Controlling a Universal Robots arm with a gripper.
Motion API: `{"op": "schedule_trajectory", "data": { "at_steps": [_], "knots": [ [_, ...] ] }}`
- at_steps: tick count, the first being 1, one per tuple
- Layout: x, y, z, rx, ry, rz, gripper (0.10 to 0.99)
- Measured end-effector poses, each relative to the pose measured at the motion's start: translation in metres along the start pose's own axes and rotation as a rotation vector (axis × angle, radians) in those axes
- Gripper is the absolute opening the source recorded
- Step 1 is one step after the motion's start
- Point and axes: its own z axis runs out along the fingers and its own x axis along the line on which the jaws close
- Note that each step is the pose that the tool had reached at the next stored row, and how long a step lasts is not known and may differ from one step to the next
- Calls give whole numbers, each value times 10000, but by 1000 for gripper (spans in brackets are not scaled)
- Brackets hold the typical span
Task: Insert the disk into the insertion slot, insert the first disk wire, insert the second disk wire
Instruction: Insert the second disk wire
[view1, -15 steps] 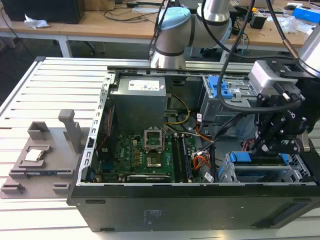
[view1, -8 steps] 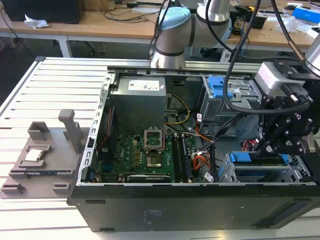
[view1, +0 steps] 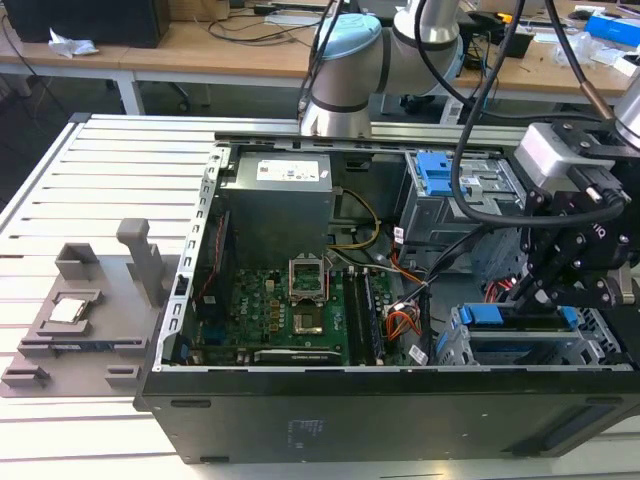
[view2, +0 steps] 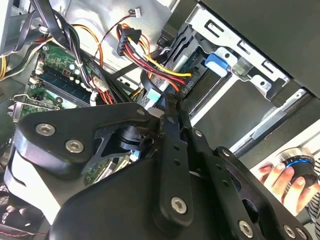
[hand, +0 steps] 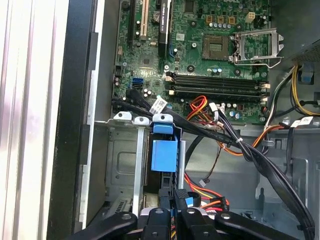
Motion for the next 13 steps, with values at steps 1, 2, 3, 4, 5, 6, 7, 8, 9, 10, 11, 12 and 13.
{"op": "schedule_trajectory", "data": {
  "at_steps": [1, 2, 3, 4, 5, 6, 7, 8, 9, 10, 11, 12, 13],
  "knots": [
    [0, -1, 8, 1, -5, -2, 153],
    [0, -1, 12, 1, -6, -2, 153],
    [0, -1, 13, 1, -7, -2, 153],
    [0, -1, 13, 1, -8, -1, 153],
    [-1, 0, -3, 2, -23, -3, 153],
    [0, 2, -16, 3, -29, -3, 153],
    [0, 2, -25, 2, -20, -2, 153],
    [-1, 2, -26, 2, -39, -4, 153],
    [-2, 1, -17, 1, -58, -6, 153],
    [-1, 1, -5, -3, -60, -5, 153],
    [-1, 0, 8, -7, -59, -4, 153],
    [-1, 0, 15, -9, -56, -4, 153],
    [-1, -1, 26, -12, -55, -4, 153]
  ]
}}
